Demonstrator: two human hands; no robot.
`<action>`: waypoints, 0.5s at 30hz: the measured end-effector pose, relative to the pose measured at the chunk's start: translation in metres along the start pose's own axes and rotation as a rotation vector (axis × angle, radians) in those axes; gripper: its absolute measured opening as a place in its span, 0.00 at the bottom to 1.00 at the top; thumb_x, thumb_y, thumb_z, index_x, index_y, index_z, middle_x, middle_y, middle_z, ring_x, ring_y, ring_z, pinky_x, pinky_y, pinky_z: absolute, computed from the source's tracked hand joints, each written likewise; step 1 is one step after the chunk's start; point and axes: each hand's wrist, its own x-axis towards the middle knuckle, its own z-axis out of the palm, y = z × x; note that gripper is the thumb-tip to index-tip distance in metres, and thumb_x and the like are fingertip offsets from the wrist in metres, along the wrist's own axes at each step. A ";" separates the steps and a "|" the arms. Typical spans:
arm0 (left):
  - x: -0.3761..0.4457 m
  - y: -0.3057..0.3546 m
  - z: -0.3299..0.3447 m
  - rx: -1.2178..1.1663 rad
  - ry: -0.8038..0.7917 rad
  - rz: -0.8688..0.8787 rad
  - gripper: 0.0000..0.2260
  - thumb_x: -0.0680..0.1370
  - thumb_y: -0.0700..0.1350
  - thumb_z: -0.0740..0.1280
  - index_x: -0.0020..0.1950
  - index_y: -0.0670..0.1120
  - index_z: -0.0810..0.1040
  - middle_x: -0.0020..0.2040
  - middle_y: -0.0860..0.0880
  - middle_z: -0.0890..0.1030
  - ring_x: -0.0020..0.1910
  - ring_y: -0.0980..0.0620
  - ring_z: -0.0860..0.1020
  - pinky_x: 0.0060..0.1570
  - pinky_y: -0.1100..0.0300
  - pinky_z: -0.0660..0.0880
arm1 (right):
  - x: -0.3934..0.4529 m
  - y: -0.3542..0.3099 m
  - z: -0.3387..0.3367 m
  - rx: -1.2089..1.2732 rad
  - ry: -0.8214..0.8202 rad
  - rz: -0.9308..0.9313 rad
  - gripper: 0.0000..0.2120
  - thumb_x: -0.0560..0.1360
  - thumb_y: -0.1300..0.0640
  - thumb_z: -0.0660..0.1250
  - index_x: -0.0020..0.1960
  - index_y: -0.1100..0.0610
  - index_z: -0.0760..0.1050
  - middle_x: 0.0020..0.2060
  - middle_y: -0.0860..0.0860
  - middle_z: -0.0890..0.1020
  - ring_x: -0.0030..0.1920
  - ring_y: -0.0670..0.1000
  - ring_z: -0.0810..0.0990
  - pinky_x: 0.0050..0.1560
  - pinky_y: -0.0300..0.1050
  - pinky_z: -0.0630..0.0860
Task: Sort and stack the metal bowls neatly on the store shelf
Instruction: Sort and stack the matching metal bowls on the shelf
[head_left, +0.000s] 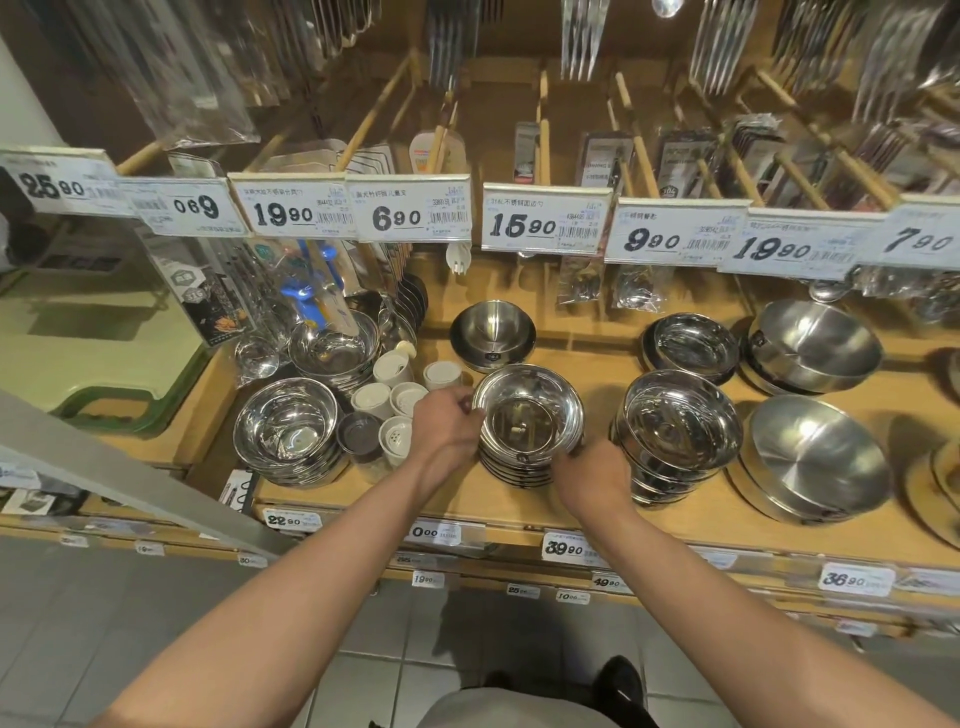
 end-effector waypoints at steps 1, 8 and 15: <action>-0.001 0.001 -0.001 0.002 -0.009 -0.011 0.05 0.79 0.42 0.69 0.50 0.46 0.85 0.39 0.50 0.80 0.40 0.51 0.75 0.35 0.63 0.62 | -0.001 0.000 -0.001 0.009 -0.010 -0.009 0.09 0.79 0.59 0.64 0.42 0.59 0.79 0.32 0.50 0.77 0.38 0.55 0.76 0.33 0.41 0.64; -0.014 0.013 -0.021 0.051 -0.010 0.004 0.07 0.80 0.45 0.67 0.53 0.42 0.81 0.45 0.48 0.81 0.47 0.47 0.78 0.45 0.57 0.71 | -0.035 0.000 -0.046 0.392 -0.207 -0.015 0.02 0.78 0.56 0.66 0.48 0.51 0.78 0.41 0.51 0.82 0.42 0.51 0.83 0.41 0.49 0.84; -0.026 0.077 -0.041 -0.106 -0.125 0.109 0.09 0.81 0.45 0.65 0.60 0.45 0.80 0.49 0.50 0.82 0.49 0.47 0.81 0.49 0.57 0.79 | -0.037 0.028 -0.167 0.646 -0.008 0.068 0.08 0.80 0.57 0.66 0.54 0.60 0.81 0.50 0.58 0.85 0.48 0.53 0.84 0.43 0.44 0.83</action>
